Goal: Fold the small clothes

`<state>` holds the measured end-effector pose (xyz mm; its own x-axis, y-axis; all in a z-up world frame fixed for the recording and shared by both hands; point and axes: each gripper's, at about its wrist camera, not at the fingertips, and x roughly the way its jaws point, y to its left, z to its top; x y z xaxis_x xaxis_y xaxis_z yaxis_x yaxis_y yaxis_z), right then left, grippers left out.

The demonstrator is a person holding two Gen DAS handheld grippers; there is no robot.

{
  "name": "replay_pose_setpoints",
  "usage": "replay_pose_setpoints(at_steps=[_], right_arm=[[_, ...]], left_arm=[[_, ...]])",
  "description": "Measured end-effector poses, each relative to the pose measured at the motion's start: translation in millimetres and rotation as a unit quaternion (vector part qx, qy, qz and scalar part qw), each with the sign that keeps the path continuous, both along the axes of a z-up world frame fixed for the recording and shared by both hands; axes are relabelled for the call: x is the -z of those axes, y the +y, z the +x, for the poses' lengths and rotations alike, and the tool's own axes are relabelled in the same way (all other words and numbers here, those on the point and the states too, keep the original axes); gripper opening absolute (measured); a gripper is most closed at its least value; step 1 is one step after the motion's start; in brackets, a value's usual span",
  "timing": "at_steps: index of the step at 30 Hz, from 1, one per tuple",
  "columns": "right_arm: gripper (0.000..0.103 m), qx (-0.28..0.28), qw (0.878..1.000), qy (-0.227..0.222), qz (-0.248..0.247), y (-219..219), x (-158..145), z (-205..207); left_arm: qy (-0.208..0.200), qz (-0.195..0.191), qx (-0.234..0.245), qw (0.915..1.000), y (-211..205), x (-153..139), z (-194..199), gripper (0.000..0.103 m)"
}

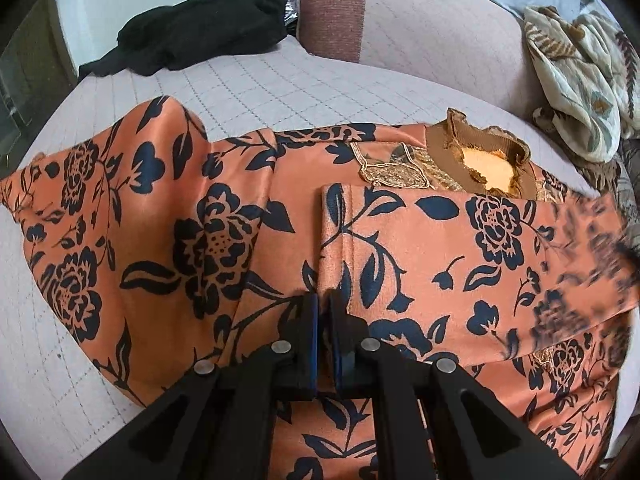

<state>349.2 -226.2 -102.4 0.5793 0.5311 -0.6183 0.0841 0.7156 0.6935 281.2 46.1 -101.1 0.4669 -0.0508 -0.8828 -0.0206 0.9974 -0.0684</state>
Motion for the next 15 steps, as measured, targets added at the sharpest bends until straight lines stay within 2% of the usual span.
replay_pose_setpoints(at_steps=[1,3,4,5,6,7,8,10,12,15], right_arm=[[0.01,-0.004,0.998,-0.03,-0.061,9.8,-24.4,-8.3],[0.01,-0.005,0.991,-0.037,-0.13,22.6,-31.7,-7.5],[0.014,-0.014,0.983,-0.007,-0.182,30.6,-17.4,2.3],[0.016,-0.023,0.978,0.028,-0.204,32.7,1.5,10.1],[0.019,-0.014,0.978,0.067,-0.198,26.3,22.6,14.4],[0.02,0.007,0.985,0.079,-0.154,15.6,35.4,11.9],[0.026,0.046,0.992,0.058,-0.098,-0.4,34.0,-0.2],[0.062,0.098,0.99,0.047,-0.086,-20.5,24.5,-21.0],[0.066,0.115,0.99,0.028,-0.071,-29.4,15.1,-33.9],[0.066,0.072,0.996,0.025,-0.035,-27.4,9.4,-34.5]], left_arm=[[-0.002,0.004,0.003,1.0,-1.2,-0.1,0.4,0.006],[-0.009,0.02,0.009,0.9997,-5.3,1.4,-0.4,0.006],[-0.012,0.027,0.01,0.9995,-7.1,2.2,-0.6,0.006],[-0.013,0.033,0.011,0.9993,-9.1,2.6,-0.5,0.006],[-0.012,0.036,0.01,0.9992,-10.4,1.8,-0.4,0.006],[-0.01,0.037,0.01,0.9992,-10.4,1.3,0.1,0.006],[-0.008,0.036,0.012,0.9992,-9.9,1.4,0.4,0.006],[-0.007,0.035,0.017,0.9992,-9.0,2.4,3.0,0.006],[-0.009,0.037,0.019,0.9991,-9.6,2.5,4.5,0.006],[-0.015,0.045,0.018,0.9987,-10.0,2.2,2.1,0.006]])
